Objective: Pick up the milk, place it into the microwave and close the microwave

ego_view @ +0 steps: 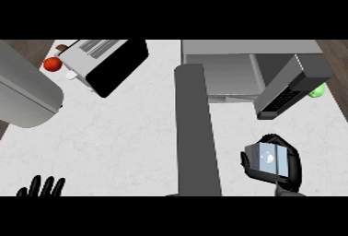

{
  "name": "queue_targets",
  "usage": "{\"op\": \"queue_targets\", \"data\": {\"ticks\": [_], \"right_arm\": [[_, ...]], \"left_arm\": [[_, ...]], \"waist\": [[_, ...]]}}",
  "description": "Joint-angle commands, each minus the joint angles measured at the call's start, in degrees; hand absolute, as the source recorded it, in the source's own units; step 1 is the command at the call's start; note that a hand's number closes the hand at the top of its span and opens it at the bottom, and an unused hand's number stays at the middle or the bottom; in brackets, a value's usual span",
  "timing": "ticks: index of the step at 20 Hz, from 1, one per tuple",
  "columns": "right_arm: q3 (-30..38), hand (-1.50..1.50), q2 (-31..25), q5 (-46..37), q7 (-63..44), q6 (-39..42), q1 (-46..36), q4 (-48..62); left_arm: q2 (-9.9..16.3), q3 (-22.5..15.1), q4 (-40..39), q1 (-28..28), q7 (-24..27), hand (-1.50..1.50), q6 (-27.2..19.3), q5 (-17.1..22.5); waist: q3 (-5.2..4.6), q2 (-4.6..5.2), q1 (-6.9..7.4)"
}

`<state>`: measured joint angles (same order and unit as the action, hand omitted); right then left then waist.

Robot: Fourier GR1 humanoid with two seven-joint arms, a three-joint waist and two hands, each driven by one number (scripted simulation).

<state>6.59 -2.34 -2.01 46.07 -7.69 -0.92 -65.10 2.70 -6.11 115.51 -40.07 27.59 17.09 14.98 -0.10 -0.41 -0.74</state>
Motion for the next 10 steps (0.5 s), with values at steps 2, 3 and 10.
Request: {"op": "queue_targets", "data": {"ticks": [2,3,10], "right_arm": [[-4.72,1.50,-0.32,2.31,-6.97,6.08,9.28,-16.72],[-3.88,1.50,0.87,4.60,-5.78,7.35,8.11,-13.85],[-10.67,1.50,2.31,9.54,-16.03,2.34,6.40,-24.55]], "left_arm": [[-0.71,-0.34,-0.37,-1.59,2.05,-1.50,0.25,-0.55],[1.05,1.65,0.93,-2.65,1.43,-1.50,1.33,1.22],[1.30,4.29,-1.38,-0.34,1.29,-1.50,1.39,3.45]], "waist": [[0.04,0.13,0.36],[0.08,0.22,0.69],[0.08,0.32,0.90]]}}
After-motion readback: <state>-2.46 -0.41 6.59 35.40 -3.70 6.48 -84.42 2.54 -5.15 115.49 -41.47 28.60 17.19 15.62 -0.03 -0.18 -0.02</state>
